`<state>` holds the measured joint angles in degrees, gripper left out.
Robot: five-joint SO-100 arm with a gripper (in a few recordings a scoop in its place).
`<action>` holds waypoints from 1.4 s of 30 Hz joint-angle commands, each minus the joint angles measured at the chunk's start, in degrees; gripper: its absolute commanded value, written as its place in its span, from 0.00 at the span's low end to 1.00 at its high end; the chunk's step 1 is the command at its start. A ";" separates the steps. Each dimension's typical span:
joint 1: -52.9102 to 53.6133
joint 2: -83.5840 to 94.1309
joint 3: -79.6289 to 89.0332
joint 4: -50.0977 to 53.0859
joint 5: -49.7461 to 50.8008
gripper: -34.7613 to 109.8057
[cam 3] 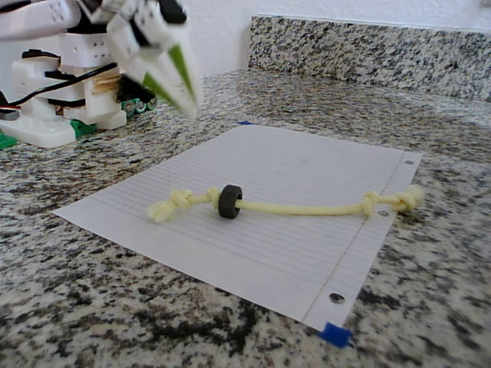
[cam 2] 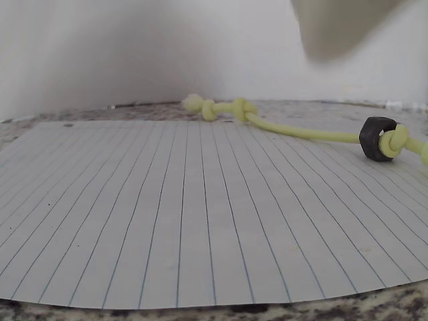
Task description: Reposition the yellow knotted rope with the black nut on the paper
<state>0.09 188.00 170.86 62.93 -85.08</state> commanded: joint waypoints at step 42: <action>19.51 -82.79 -46.76 -7.82 -15.82 0.46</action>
<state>19.25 105.91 126.74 55.55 -100.11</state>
